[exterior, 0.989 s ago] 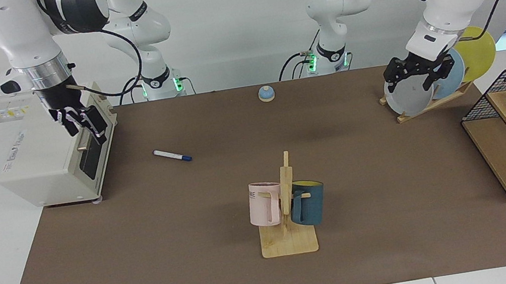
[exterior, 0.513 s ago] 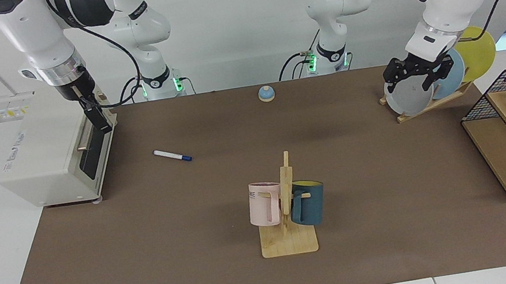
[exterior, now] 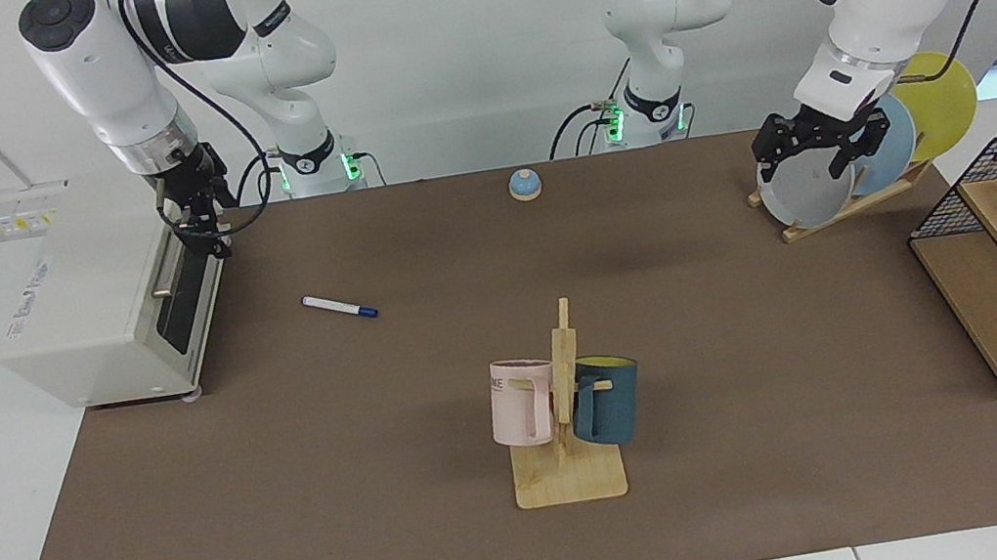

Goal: Put markers into pen holder
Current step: 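Move the right gripper down toward the white marker, then grasp the white marker with the right gripper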

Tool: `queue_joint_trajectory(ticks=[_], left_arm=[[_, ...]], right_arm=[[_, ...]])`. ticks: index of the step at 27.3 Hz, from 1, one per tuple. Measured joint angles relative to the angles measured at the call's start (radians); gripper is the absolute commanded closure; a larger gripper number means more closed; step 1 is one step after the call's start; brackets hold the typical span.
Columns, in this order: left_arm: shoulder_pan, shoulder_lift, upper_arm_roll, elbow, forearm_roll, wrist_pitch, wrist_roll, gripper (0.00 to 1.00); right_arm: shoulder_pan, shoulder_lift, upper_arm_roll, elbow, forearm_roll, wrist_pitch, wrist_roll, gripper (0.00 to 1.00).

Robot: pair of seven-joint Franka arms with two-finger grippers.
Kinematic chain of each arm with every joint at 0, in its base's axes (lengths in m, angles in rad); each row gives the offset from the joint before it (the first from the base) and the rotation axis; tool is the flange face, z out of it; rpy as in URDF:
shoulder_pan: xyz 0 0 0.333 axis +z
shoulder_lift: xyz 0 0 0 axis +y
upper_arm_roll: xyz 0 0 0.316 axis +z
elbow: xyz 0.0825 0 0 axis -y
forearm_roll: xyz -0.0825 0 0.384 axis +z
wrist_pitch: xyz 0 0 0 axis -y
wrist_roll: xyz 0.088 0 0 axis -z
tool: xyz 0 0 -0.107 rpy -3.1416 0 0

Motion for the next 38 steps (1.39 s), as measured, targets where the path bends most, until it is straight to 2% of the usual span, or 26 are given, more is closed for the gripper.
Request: queue_joint_trajectory(ticks=[6,11,18,23,38], left_arm=[[0.0,-0.002,0.0,-0.005,0.0,0.002,0.0,0.0],[0.0,-0.002,0.0,-0.008,0.0,0.002,0.0,0.0],[0.0,-0.002,0.002,-0.01,0.0,0.004,0.001,0.0],[0.0,-0.003,0.002,-0.013,0.0,0.007,0.001,0.0],[0.0,-0.04,0.005,-0.088,0.0,0.079,0.028,0.0]], right_arm=[[0.008,-0.003,0.0,-0.008,0.042,0.0,0.023,0.0],[0.002,-0.002,-0.005,-0.079,0.045,0.015,0.024,0.0],[-0.006,0.026,-0.009,-0.224,0.049,0.174,0.024,0.0],[-0.006,0.076,-0.009,-0.289,0.104,0.265,0.024,0.0],[-0.004,0.106,-0.006,-0.452,0.125,0.435,0.024,0.0]])
